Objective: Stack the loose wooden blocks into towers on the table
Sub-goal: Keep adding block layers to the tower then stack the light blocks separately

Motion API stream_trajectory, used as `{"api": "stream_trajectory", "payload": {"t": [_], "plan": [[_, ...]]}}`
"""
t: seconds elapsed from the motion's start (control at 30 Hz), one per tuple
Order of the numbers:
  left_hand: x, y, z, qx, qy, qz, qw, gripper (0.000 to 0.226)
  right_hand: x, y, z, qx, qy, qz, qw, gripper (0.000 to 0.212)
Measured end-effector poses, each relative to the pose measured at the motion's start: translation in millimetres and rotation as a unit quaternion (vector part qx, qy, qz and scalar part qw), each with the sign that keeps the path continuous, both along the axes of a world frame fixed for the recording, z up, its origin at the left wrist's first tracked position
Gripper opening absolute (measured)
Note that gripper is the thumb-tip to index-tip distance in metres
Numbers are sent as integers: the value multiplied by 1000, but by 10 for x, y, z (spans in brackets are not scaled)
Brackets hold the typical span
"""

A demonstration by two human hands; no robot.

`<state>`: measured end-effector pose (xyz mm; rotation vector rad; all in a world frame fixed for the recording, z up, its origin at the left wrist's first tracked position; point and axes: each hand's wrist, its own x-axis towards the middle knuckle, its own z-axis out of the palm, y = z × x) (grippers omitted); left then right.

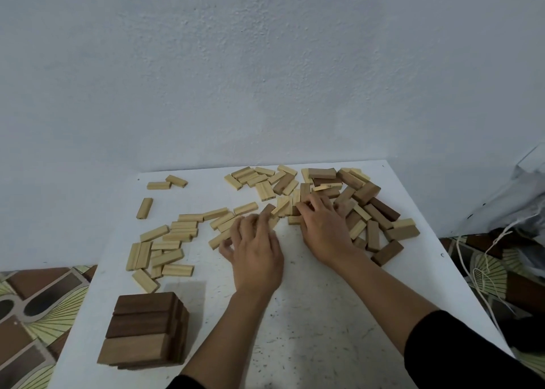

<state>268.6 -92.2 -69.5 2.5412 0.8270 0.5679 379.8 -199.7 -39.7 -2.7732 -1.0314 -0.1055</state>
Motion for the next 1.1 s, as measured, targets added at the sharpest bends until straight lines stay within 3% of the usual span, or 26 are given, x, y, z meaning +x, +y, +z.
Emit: {"api": "stream_trajectory", "payload": {"t": [0.23,0.47,0.63,0.77,0.9,1.03,1.1], "plan": [[57,-3,-42,4,-18,17,1000,29,12,27,56,28,-6,27,999,31],[54,13,-8,-64,-70,0,995,36,-155,-63,-35,236,-56,64,968,24],[-91,-64,90,-133,-183,-38,973,28,-577,-276,-46,404,101,10,909,28],[-419,-132,243,-159,-239,-86,954,12,-814,-532,-64,381,184,-18,906,31],[-790,-196,263,-206,-167,-116,957,15,-967,-677,-54,333,228,1,915,30],[-1013,-225,107,-175,-118,-164,964,7,-1062,-649,-113,268,210,9,940,34],[-1072,-223,15,-143,-96,-188,967,21,-1083,-629,-169,201,162,20,966,41]]}}
